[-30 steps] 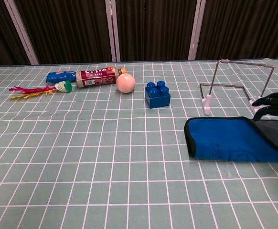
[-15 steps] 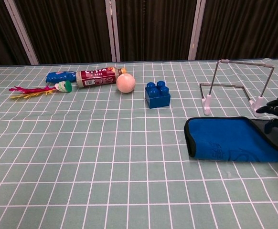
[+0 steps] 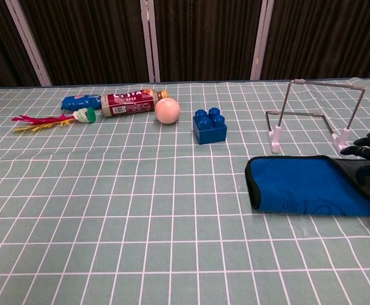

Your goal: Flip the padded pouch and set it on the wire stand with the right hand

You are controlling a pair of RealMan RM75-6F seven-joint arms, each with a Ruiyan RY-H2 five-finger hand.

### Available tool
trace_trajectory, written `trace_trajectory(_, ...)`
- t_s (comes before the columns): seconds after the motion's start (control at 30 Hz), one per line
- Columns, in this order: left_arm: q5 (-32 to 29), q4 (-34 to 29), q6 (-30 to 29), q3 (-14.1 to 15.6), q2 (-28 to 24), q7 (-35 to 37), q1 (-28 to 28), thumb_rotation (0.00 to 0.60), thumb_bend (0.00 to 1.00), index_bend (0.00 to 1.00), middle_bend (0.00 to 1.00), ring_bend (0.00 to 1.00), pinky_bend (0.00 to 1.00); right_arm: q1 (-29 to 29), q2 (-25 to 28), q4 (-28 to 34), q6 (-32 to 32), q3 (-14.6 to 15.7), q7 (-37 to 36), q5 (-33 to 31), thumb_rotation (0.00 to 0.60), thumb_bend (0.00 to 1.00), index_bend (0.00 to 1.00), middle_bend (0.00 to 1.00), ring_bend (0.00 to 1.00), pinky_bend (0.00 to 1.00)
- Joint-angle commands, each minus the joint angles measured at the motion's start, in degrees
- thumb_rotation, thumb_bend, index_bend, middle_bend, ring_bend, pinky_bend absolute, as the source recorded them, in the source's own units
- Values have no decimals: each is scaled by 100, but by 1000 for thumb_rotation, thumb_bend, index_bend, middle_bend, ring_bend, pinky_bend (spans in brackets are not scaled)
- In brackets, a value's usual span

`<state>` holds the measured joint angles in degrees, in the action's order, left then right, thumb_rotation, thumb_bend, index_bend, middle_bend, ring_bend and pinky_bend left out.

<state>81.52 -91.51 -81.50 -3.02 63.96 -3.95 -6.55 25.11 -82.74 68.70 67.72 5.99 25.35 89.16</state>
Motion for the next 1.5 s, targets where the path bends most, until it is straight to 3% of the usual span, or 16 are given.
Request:
trace_trajectory(0.03, 0, 2, 2, 1, 2, -1, -1, 600, 0, 0, 0, 0, 0, -14, -47, -79, -13, -33, -53, 12, 600, 252, 371, 46, 0, 0)
trace_trajectory(0.87, -8, 15, 13, 3, 22, -24, -7, 600, 0, 0, 0, 0, 0, -107, -335, -571, 12, -234, -620, 91, 600, 387, 554, 112, 0, 27)
trace_trajectory(1.13, -14, 17, 21, 2, 22, -19, -9, 600, 0, 0, 0, 0, 0, -179, -345, -441, -187, -502, -1416, -348, 600, 398, 577, 132, 0, 72)
trace_trajectory(1.5, 26, -12, -14, 18, 7, -9, 6, 600, 0, 0, 0, 0, 0, -284, -11, 195, -672, -1037, -2381, -1344, 600, 398, 588, 141, 0, 74)
